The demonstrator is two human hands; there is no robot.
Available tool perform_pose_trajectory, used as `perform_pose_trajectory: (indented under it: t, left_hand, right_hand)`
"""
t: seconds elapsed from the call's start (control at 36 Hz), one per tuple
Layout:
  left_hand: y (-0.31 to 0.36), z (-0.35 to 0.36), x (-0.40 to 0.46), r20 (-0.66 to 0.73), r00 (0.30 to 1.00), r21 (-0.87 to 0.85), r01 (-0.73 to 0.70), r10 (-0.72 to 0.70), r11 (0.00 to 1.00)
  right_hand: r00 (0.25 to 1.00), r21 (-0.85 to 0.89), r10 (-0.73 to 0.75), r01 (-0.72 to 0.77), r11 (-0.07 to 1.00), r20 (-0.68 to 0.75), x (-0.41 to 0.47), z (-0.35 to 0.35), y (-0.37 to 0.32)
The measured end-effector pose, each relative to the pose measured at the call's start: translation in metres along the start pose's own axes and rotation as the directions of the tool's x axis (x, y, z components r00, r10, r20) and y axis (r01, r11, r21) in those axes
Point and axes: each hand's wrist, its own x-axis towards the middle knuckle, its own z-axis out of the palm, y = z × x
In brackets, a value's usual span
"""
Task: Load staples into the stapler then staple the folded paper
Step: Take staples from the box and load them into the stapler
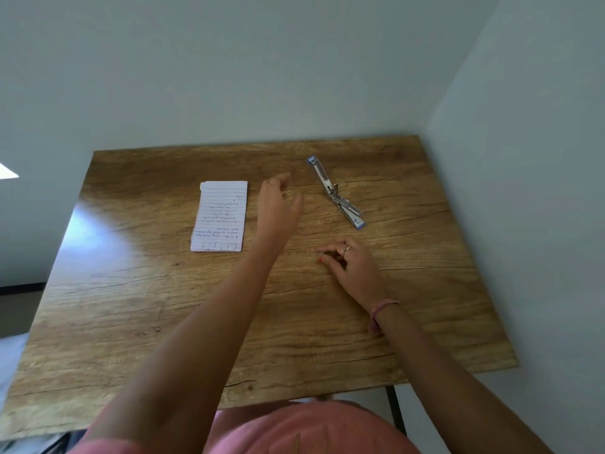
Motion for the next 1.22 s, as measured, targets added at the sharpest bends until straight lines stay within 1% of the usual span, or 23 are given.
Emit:
perform_pose_trajectory:
  t: [0.06,0.11,0.14,0.17,0.22,0.31,0.36,0.44,0.5,0.53,0.64,0.69,0.78,0.86,0.97,1.06,1.14,1.22]
  left_hand:
    - [0.012,0.009,0.014,0.048,0.99,-0.146,0.142,-0.136,0.979]
    - [0.018,0.019,0.027,0.145,0.95,-0.281,0.308,-0.277,0.909]
    - [0.021,0.024,0.032,0.195,0.923,-0.304,0.379,-0.332,0.874]
    - [0.023,0.028,0.037,0.243,0.899,-0.32,0.429,-0.364,0.845]
    - [0.026,0.035,0.044,0.329,0.87,-0.372,0.477,-0.368,0.796]
    - [0.029,0.044,0.051,0.415,0.818,-0.398,0.557,-0.399,0.729]
    - [0.026,0.051,0.055,0.419,0.808,-0.378,0.57,-0.414,0.73]
    - [0.022,0.058,0.057,0.396,0.825,-0.316,0.535,-0.404,0.783]
    - [0.02,0.06,0.056,0.373,0.839,-0.295,0.512,-0.396,0.807]
    - [0.02,0.06,0.055,0.36,0.846,-0.306,0.506,-0.394,0.807]
    - [0.019,0.059,0.05,0.312,0.861,-0.42,0.504,-0.401,0.755]
    - [0.018,0.057,0.047,0.284,0.877,-0.414,0.476,-0.387,0.776]
    - [0.019,0.052,0.044,0.231,0.897,-0.405,0.441,-0.377,0.801]
    - [0.022,0.045,0.041,0.186,0.903,-0.467,0.428,-0.387,0.774]
    - [0.03,0.036,0.039,0.149,0.897,-0.547,0.426,-0.417,0.721]
    - [0.033,0.029,0.04,0.184,0.873,-0.611,0.461,-0.452,0.643]
    - [0.033,0.021,0.037,0.288,0.837,-0.688,0.519,-0.466,0.508]
    - [0.031,0.012,0.033,0.386,0.792,-0.753,0.567,-0.474,0.334]
  right_hand:
    - [0.998,0.025,0.007,-0.005,1.0,-0.06,0.0,0.001,0.0]
    - [0.993,0.05,0.027,-0.021,0.999,-0.113,-0.001,0.0,0.001]
    - [0.99,0.079,0.05,-0.04,0.996,-0.133,-0.001,-0.001,0.001]
    - [0.986,0.115,0.074,-0.057,0.992,-0.148,-0.001,-0.001,0.002]
    - [0.979,0.171,0.113,-0.084,0.982,-0.168,0.0,-0.002,0.004]
    - [0.972,0.224,0.159,-0.118,0.967,-0.176,0.002,-0.002,0.006]
    - [0.969,0.255,0.178,-0.131,0.958,-0.17,0.004,-0.001,0.007]
    - [0.969,0.3,0.194,-0.142,0.943,-0.151,0.004,-0.001,0.008]
    - [0.972,0.306,0.178,-0.125,0.944,-0.151,0.004,-0.001,0.008]
    - [0.974,0.299,0.162,-0.109,0.948,-0.156,0.004,-0.001,0.007]
    - [0.982,0.252,0.09,-0.046,0.967,-0.166,0.003,-0.002,0.007]
    - [0.985,0.241,0.066,-0.025,0.97,-0.162,0.002,-0.003,0.006]
    - [0.985,0.25,0.06,-0.018,0.968,-0.162,0.002,-0.002,0.005]
    - [0.982,0.253,0.082,-0.038,0.967,-0.169,0.002,-0.001,0.005]
    - [0.981,0.244,0.108,-0.066,0.968,-0.163,0.002,-0.001,0.004]
    - [0.985,0.233,0.094,-0.058,0.971,-0.143,0.002,-0.002,0.003]
    - [0.987,0.226,0.085,-0.052,0.973,-0.139,0.001,-0.003,0.002]
    - [0.988,0.204,0.075,-0.046,0.978,-0.136,0.001,-0.004,0.001]
